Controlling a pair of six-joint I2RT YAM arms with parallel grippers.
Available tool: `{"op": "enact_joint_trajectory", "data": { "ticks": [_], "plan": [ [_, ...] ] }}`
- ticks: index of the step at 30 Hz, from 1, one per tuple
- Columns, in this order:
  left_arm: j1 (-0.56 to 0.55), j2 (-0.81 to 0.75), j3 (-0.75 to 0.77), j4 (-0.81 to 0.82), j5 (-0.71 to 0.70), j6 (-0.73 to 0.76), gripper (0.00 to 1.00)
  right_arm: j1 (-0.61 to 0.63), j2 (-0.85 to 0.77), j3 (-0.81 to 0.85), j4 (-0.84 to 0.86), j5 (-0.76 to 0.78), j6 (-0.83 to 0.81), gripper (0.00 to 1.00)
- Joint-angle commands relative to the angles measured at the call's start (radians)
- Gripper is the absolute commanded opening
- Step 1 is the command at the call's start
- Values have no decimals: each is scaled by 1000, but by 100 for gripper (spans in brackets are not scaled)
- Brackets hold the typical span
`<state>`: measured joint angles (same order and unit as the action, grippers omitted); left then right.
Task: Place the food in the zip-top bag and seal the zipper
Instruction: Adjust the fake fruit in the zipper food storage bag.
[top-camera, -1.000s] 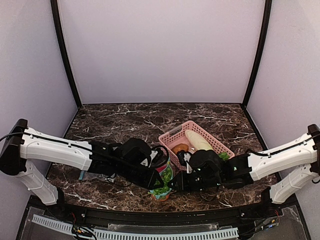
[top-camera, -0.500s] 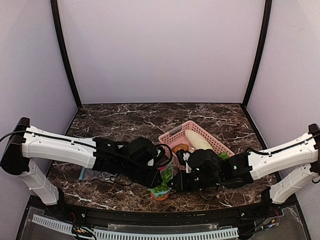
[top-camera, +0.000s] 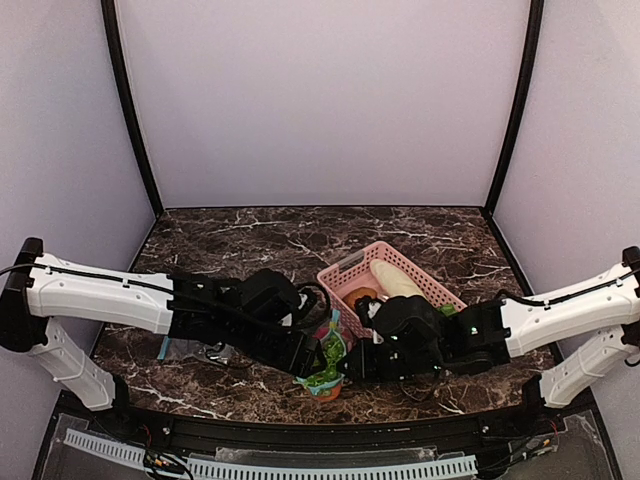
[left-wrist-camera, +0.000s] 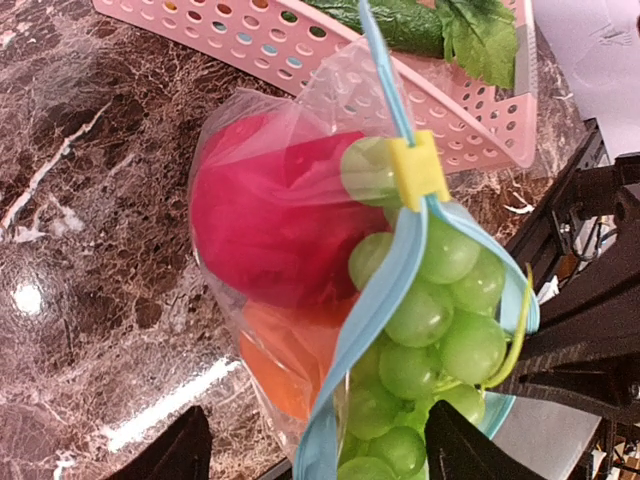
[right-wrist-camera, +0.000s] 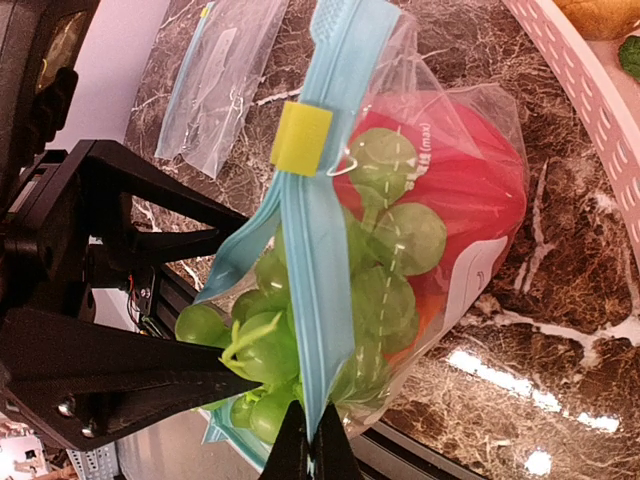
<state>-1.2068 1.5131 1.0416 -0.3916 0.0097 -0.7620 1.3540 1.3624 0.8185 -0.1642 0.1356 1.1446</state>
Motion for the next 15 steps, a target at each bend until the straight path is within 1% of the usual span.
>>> {"op": "enact_joint_trajectory", "data": {
  "ticks": [1, 5, 7, 8, 10, 12, 15],
  "plan": [
    [18, -120, -68, 15, 45, -52, 77, 11, -29, 49, -21, 44, 17, 0],
    [22, -201, -149, 72, 66, -101, 82, 12, -13, 61, -27, 39, 11, 0],
    [32, -229, -203, 115, 84, -126, 81, 13, -4, 68, -27, 35, 8, 0],
    [35, -237, -240, 134, 99, -136, 78, 13, 0, 72, -28, 32, 6, 0],
    [44, -263, -291, 196, 127, -171, 61, 12, 7, 76, -27, 27, 3, 0],
    [49, -284, -324, 257, 145, -201, 56, 11, 8, 77, -27, 27, 1, 0],
    [54, -298, -343, 301, 154, -223, 54, 11, 12, 78, -27, 27, 1, 0]
  ]
}}
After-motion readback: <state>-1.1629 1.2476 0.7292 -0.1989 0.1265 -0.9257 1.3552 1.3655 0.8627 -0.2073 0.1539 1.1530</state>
